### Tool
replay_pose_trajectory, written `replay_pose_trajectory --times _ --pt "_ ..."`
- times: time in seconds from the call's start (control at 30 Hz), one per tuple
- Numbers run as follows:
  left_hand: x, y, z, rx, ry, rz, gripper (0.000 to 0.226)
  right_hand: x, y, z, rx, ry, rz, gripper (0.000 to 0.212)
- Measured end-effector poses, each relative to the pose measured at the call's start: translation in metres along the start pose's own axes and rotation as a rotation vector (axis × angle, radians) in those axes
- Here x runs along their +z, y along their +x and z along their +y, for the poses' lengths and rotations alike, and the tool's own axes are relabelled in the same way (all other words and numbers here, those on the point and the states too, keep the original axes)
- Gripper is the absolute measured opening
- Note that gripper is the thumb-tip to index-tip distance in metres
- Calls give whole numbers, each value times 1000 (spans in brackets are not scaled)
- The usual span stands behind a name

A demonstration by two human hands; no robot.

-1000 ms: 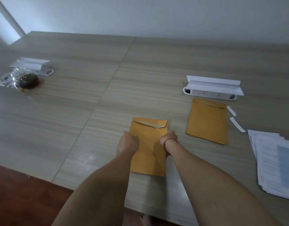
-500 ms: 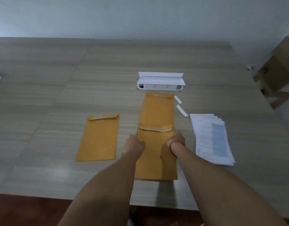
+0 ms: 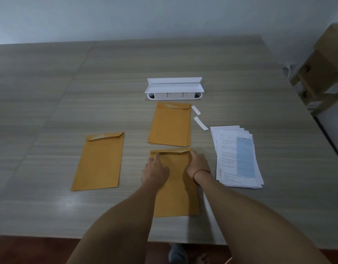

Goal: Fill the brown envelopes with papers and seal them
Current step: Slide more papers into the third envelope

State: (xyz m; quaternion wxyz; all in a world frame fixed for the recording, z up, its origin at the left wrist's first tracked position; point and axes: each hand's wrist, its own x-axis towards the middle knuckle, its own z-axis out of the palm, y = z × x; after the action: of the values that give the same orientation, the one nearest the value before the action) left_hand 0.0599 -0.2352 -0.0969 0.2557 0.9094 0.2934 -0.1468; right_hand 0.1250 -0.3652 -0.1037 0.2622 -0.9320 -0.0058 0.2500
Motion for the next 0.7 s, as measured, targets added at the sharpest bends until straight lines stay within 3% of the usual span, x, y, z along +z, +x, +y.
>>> replay_pose_trajectory --times 0.1,0.2,0.47,0.7 --pt "-4 7 2 -18 -5 -46 84 -3 9 -1 -22 -45 -48 73" --pt "-8 19 4 -31 17 -80 90 -7 16 -5 -57 -155 -84 71" --pt "-15 38 3 -39 18 -158 82 -4 30 -18 -20 -279 -126 65" --pt "-20 33 24 30 82 -74 63 -18 27 -10 -65 -178 -82 59"
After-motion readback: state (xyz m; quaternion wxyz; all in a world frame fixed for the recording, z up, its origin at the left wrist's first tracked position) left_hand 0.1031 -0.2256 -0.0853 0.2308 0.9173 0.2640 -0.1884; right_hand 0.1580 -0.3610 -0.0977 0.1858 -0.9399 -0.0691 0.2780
